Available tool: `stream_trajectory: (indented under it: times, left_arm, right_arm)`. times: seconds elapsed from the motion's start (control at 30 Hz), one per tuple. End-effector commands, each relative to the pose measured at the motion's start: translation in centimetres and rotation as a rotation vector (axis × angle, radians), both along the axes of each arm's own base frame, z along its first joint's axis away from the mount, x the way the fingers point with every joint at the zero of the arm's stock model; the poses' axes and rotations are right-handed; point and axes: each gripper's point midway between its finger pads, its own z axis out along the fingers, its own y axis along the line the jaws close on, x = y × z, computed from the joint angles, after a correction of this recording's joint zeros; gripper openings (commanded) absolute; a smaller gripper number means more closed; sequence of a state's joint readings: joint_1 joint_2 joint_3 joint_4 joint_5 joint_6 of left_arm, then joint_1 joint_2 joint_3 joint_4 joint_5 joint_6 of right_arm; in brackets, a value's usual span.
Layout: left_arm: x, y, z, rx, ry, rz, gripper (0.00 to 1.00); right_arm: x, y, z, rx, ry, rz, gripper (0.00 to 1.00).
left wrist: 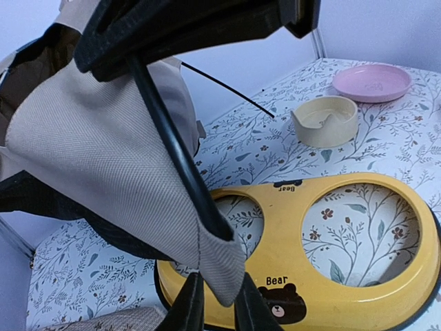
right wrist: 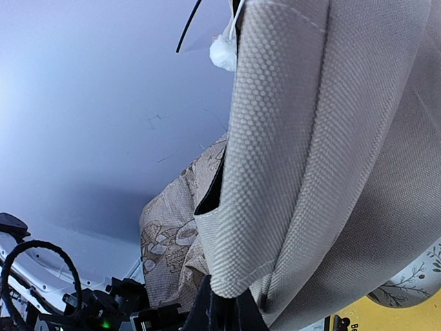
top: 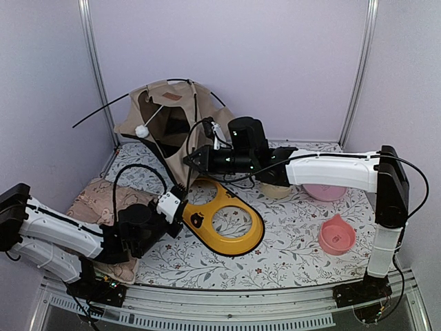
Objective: Set up the pet tent
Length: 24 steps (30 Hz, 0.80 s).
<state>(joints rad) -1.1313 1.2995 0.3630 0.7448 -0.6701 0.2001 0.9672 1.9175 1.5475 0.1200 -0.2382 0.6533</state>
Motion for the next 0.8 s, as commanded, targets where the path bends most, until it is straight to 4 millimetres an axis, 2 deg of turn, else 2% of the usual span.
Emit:
stream_trajectory:
  times: [0.0,0.13,0.3,0.6,0.77]
  left_arm:
    - [0.8,-0.6,1.7,-0.037,-0.034,0.004,0.17]
    - [0.9,-0.7,1.6,-0.038,-0.032,-0.001,0.12]
    - [0.7,-1.0,1.2,-0.03,-0.011,-0.016,0.0]
    - [-1.7,-2.4,1.7,-0.072,0.042,-0.108,0.0]
    - [-2.9,-3.0,1.7,-0.1,0.077,-0.145,0.0]
  right_arm:
    - [-0.1,-0.8,6.0,0.1,-0.085,-0.009,0.0]
    - [0.0,-0.8,5.9,0.097,-0.085,-0.013,0.0]
    - [0.3,-0.9,6.1,0.097,-0.096,-0.032,0.0]
    - [3.9,-1.5,4.9,0.064,-0.148,-0.141,0.0]
    - [4.9,-1.1,3.9,0.049,-0.162,-0.156,0.0]
